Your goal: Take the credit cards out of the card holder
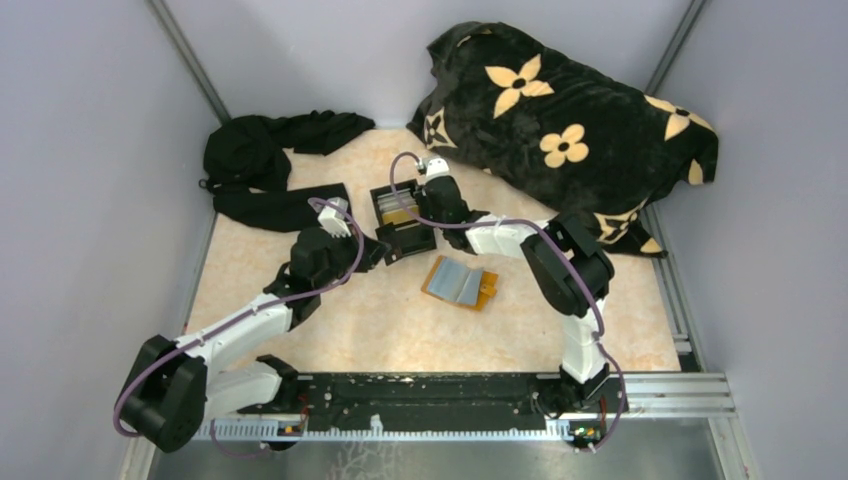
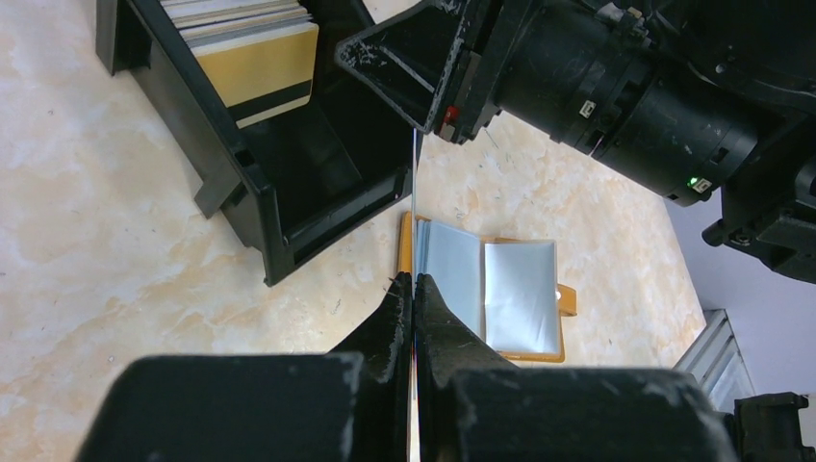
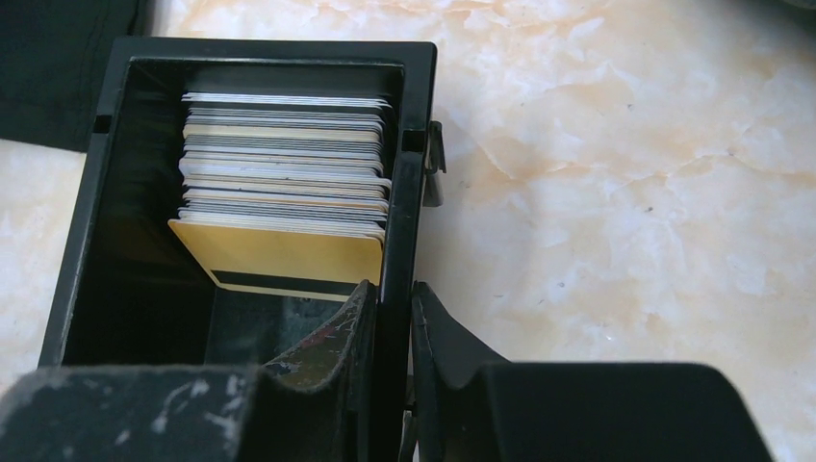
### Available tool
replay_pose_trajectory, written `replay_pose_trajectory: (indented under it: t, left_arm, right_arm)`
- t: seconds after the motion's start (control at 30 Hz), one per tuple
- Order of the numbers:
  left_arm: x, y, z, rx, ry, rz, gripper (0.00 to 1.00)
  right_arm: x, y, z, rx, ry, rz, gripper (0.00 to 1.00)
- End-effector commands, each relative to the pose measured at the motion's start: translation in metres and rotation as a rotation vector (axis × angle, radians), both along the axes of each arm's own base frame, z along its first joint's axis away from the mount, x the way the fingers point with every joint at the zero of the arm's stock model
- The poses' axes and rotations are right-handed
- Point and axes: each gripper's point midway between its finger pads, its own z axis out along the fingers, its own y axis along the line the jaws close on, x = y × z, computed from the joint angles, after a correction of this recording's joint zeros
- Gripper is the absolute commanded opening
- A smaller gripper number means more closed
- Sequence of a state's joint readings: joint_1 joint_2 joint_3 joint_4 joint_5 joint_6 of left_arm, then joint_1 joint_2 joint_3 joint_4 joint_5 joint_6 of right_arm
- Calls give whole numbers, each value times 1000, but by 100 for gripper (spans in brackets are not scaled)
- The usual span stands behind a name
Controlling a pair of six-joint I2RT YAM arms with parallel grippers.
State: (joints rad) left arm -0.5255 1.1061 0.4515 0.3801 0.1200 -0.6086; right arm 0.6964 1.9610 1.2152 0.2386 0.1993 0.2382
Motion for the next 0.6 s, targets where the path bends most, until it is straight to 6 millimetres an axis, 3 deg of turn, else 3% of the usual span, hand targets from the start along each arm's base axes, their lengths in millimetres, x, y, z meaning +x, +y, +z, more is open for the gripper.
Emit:
replay_pose_trajectory:
  t: [0.0,0.57]
  left_arm:
    - [1,1,7,-17,-27,2,0]
    - [10,-7,14,-27,-42,-15,0]
  right_arm:
    - [-19,27,39,84,-56,104,1]
    - [-73,59,45,91,-72,383,0]
